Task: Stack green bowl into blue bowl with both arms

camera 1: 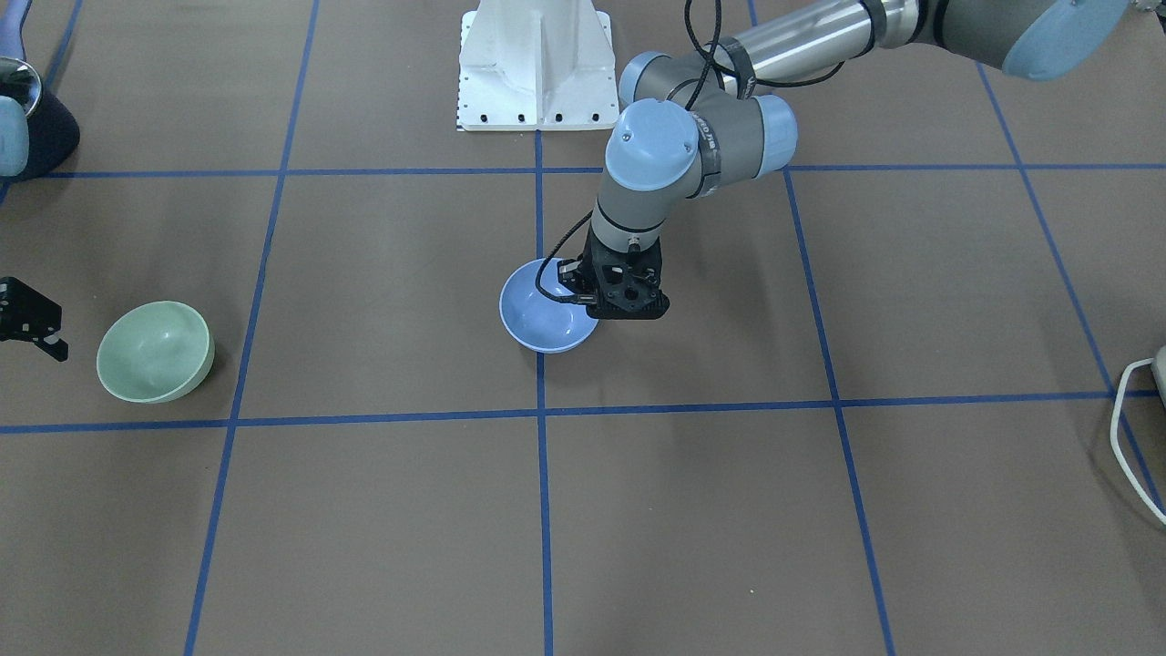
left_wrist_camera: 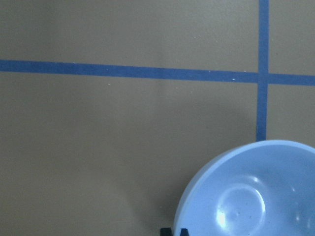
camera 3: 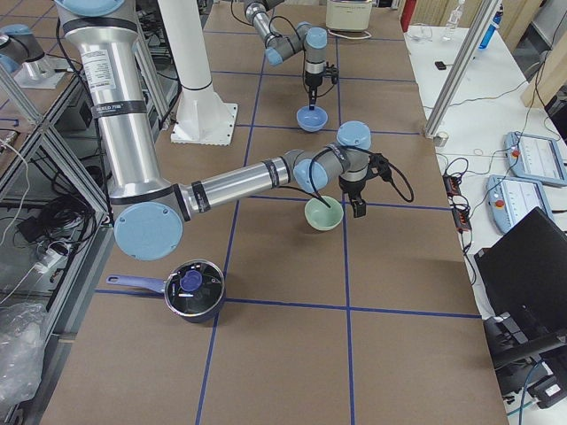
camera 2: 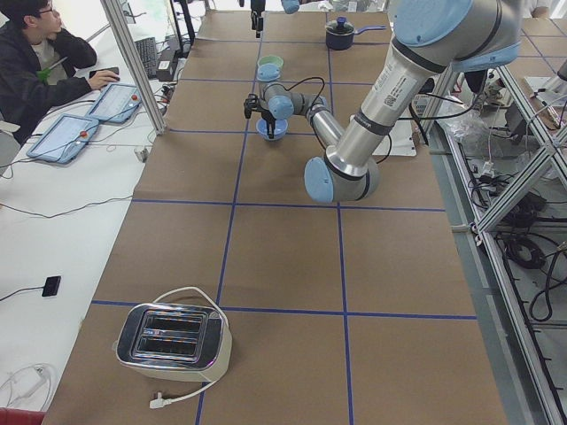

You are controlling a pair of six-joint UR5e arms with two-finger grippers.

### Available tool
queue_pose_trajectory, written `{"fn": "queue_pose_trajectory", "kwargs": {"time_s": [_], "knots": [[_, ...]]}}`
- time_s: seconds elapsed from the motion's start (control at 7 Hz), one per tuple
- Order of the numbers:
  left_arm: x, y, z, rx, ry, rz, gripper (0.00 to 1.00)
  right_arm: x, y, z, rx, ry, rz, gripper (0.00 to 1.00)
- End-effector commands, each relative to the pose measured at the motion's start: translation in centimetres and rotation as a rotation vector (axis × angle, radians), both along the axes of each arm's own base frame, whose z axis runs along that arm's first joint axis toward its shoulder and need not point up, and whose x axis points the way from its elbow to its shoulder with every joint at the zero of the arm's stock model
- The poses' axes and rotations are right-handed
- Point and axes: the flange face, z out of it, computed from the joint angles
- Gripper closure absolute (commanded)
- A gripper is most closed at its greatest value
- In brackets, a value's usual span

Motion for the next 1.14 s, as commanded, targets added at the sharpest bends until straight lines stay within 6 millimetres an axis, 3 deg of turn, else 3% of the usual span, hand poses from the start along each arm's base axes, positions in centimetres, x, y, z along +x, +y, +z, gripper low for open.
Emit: {"fn": "queue_pose_trajectory", "kwargs": {"time_s": [0.0, 0.14, 0.29, 0.43, 0.57, 0.71, 0.86, 1.0], "knots": [[0.8, 0.9, -0.5, 0.006, 0.006, 0.015, 1.00, -0.1, 0.0, 0.0, 0.000, 0.000, -0.001, 0.00], [0.9, 1.0, -0.6, 0.008, 0.007, 0.019, 1.00, -0.3, -0.3, -0.4, 0.003, -0.001, -0.003, 0.00], [0.9, 1.0, -0.6, 0.015, 0.011, 0.023, 0.78, -0.3, -0.3, -0.3, 0.003, -0.001, -0.003, 0.00], [0.9, 1.0, -0.3, 0.034, 0.028, 0.019, 0.16, -0.3, -0.4, -0.1, 0.001, 0.000, -0.004, 0.00], [0.5, 0.7, -0.3, 0.074, 0.036, -0.017, 0.02, -0.4, -0.4, -0.1, 0.001, 0.000, -0.005, 0.00], [-0.6, 0.7, -0.8, 0.087, 0.054, -0.022, 0.02, -0.3, -0.4, 0.0, -0.001, 0.000, -0.004, 0.00], [-5.0, -1.3, -0.3, 0.094, 0.067, -0.048, 0.02, -0.3, -0.4, 0.0, -0.001, -0.001, -0.006, 0.00], [-10.6, -3.0, 2.3, 0.074, 0.095, -0.001, 0.02, -0.4, -0.3, 0.5, -0.001, 0.002, -0.016, 0.00]]}}
